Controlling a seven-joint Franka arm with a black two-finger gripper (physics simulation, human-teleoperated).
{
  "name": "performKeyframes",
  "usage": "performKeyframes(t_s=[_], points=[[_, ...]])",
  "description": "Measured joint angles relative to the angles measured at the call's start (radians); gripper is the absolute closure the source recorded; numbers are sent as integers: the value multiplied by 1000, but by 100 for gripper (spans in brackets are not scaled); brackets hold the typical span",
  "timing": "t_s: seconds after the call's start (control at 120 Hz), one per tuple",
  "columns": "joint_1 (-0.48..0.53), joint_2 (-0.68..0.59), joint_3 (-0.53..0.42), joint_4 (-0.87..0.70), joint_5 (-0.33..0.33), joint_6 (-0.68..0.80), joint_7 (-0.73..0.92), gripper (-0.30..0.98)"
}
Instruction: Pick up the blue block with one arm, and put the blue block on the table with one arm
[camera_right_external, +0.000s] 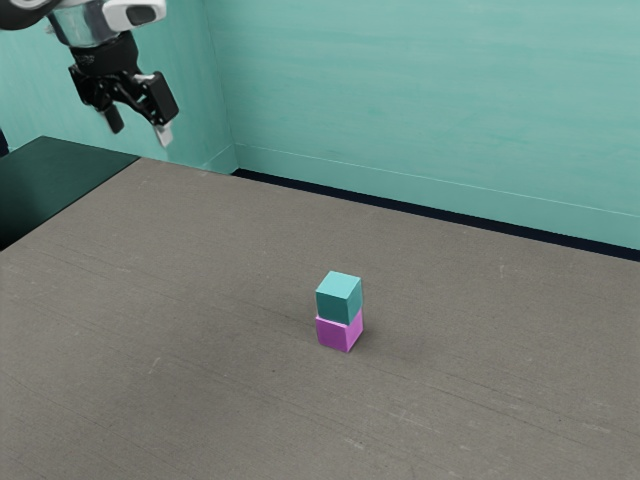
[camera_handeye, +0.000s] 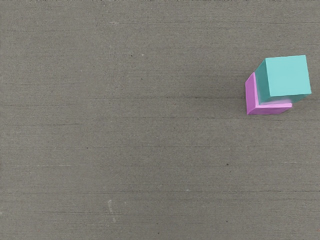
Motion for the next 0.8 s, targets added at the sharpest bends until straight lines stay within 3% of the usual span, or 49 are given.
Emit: performKeyframes(t_s=[0.167, 0.342, 0.592, 0.8], points=[[-3, 30, 27, 8, 11, 22, -10, 0], [-33, 318, 19, 220, -21, 80, -20, 0], [-44, 369, -34, 34, -188, 379, -80, 0], [-40, 459, -53, -2, -229, 501, -141, 0]])
